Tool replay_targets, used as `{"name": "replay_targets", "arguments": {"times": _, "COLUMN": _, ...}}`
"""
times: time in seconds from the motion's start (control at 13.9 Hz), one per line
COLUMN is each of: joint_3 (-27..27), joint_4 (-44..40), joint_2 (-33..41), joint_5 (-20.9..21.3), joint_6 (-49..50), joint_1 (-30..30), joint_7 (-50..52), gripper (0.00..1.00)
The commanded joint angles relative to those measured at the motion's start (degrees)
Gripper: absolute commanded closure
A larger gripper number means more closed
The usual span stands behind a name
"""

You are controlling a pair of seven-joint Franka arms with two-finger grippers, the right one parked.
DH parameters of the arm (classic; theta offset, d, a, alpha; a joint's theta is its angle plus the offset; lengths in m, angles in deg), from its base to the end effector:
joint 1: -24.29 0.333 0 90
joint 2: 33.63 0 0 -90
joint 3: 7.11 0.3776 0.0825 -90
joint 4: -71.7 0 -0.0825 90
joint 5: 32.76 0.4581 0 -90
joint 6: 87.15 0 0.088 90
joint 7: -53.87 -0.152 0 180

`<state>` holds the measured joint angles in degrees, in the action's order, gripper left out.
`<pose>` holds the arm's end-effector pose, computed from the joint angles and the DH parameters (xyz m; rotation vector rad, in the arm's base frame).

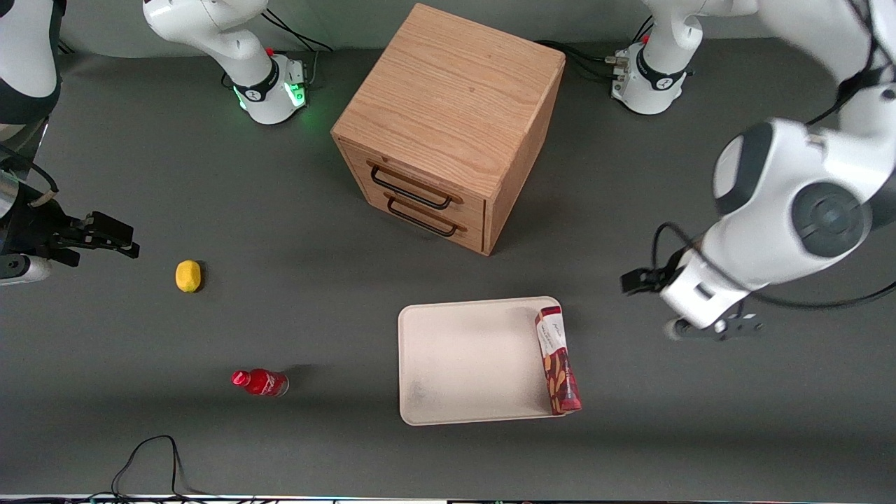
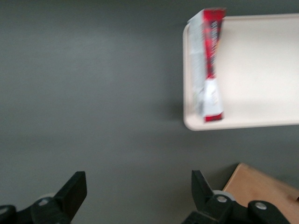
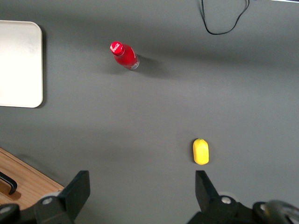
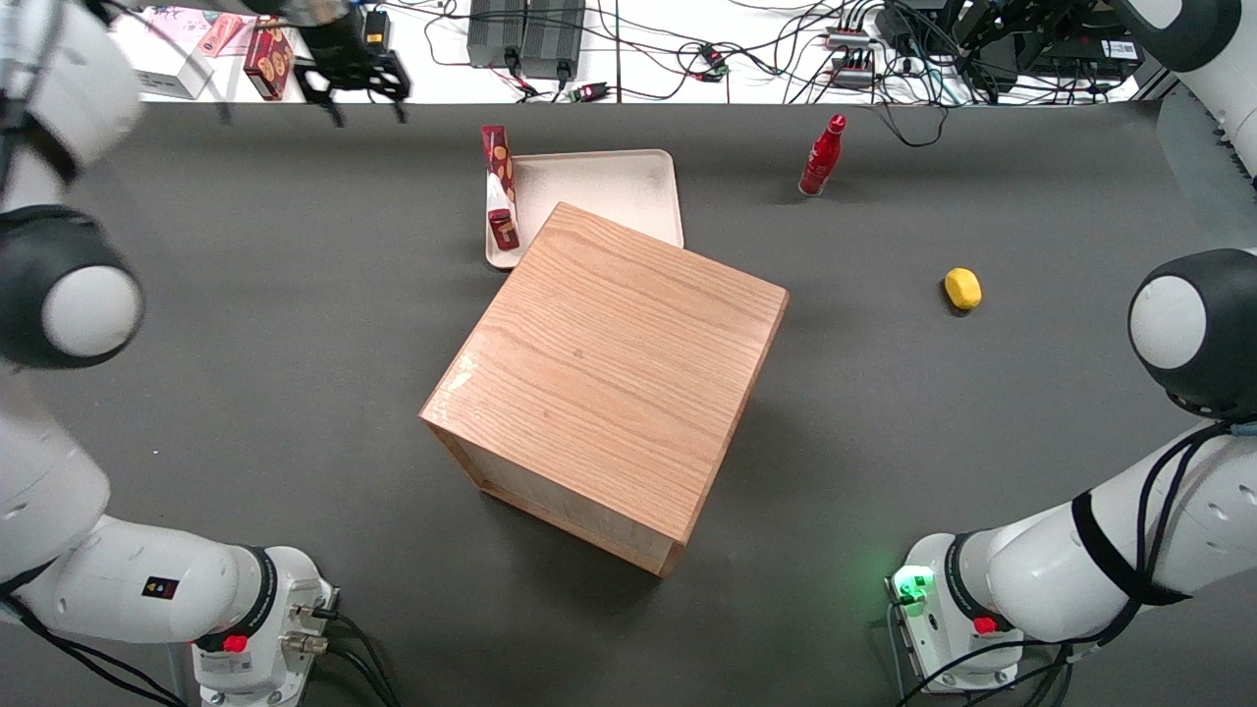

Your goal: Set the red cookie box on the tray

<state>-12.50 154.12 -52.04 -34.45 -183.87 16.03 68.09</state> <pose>0.7198 -0.1702 0.5033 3.0985 0.0282 -0.1279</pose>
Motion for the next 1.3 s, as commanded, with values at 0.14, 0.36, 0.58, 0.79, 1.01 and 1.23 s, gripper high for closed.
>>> {"name": "replay_targets", "arguments": {"times": 0.14, "joint_3": -0.1, "joint_4": 7.9, "joint_2": 12.9, "joint_5": 2.0, "joint_6": 7.7, "joint_1": 7.1, "joint_7": -8.9, "gripper": 0.0}}
{"name": "replay_targets", "arguments": {"times": 0.36, "joint_3": -0.8, "joint_4": 8.0, "joint_2": 14.4, "joint_5": 2.0, "joint_6": 10.1, "joint_1": 12.0, "joint_7": -9.0, "gripper": 0.0}}
{"name": "replay_targets", "arguments": {"times": 0.58, "joint_3": -0.2, "joint_4": 8.0, "joint_2": 14.0, "joint_5": 1.9, "joint_6": 10.5, "joint_1": 13.3, "joint_7": -9.3, "gripper": 0.0}}
{"name": "replay_targets", "arguments": {"times": 0.79, "joint_3": -0.1, "joint_4": 7.9, "joint_2": 13.3, "joint_5": 2.2, "joint_6": 11.1, "joint_1": 11.6, "joint_7": -9.3, "gripper": 0.0}}
{"name": "replay_targets", "arguments": {"times": 1.01, "joint_3": 8.5, "joint_4": 7.1, "joint_2": 13.3, "joint_5": 3.2, "joint_6": 11.1, "joint_1": 3.8, "joint_7": -10.2, "gripper": 0.0}}
{"name": "replay_targets", "arguments": {"times": 1.23, "joint_3": 8.9, "joint_4": 6.9, "joint_2": 13.0, "joint_5": 3.2, "joint_6": 10.9, "joint_1": 4.9, "joint_7": -13.2, "gripper": 0.0}}
